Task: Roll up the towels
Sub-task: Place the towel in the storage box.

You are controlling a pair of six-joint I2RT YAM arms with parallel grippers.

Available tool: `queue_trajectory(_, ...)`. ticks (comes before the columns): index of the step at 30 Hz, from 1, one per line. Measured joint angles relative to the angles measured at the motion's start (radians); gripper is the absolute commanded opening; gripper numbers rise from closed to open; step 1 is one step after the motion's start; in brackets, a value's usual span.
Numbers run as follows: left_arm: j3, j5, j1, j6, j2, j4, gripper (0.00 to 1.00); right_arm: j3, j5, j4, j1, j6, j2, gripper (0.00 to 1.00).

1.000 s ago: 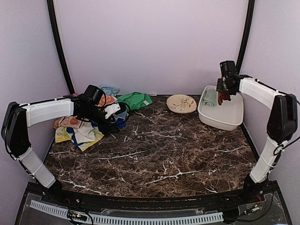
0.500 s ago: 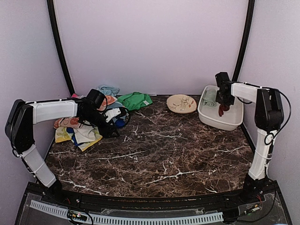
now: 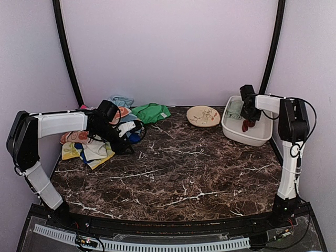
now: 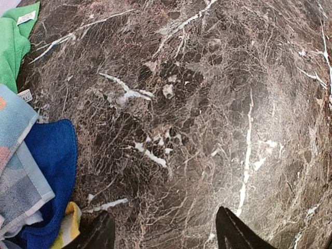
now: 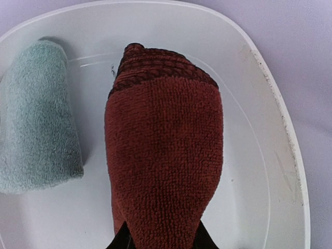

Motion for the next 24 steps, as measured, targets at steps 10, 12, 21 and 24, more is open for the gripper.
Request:
queue_trajectory(10, 0.000, 0.014, 0.005, -0.005, 0.012, 0.002, 0.69, -0.037, 0.110, 0.012, -0.015, 0.029, -0.012, 0.00)
queue_trajectory(12, 0.001, 0.026, 0.006, -0.005, 0.029, 0.002, 0.68, -0.060, 0.127, 0.008, -0.016, 0.023, -0.033, 0.00)
queue_trajectory(21, 0.001, 0.055, 0.006, -0.016, 0.061, 0.003, 0.68, -0.018, 0.256, -0.043, -0.011, -0.079, -0.092, 0.00)
queue_trajectory(24, 0.001, 0.053, 0.008, -0.016, 0.061, 0.004, 0.68, 0.037, 0.269, -0.071, -0.006, -0.094, -0.059, 0.00)
